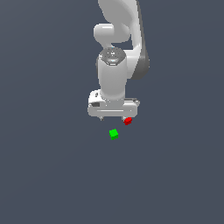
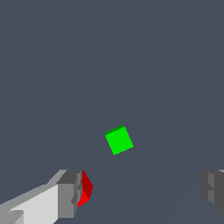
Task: Stack the red cube on top of the green cube.
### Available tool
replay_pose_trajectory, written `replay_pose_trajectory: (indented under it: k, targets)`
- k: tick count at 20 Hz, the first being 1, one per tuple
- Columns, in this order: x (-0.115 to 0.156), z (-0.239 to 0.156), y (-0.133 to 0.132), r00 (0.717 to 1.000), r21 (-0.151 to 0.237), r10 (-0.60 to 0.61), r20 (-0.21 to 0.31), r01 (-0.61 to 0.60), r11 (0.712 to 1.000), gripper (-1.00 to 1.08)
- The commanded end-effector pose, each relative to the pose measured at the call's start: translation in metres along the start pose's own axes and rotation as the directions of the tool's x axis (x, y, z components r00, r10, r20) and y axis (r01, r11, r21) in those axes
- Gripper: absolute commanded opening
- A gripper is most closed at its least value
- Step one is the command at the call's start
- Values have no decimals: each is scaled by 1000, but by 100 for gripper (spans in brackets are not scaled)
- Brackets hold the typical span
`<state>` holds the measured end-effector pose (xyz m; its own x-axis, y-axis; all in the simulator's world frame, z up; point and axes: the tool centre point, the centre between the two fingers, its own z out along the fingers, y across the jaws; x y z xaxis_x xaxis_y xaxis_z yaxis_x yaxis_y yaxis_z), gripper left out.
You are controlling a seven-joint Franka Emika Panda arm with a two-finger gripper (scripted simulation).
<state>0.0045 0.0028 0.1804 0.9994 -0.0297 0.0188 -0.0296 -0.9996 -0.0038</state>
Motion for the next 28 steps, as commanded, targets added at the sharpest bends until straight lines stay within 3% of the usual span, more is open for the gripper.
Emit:
replay_pose_trajectory:
  k: [1, 7, 14, 21, 28]
  targets:
    - [0, 0, 0, 1000, 0, 0, 0, 0, 1000, 100]
    - [-6, 8, -9, 999, 0, -41, 1, 41, 999, 100]
    - [-31, 36, -38, 982, 2, -190, 6, 190, 982, 100]
    - [-74, 78, -72, 918, 6, -396, 13, 396, 918, 100]
    - [-103, 103, -88, 859, 8, -512, 17, 512, 859, 100]
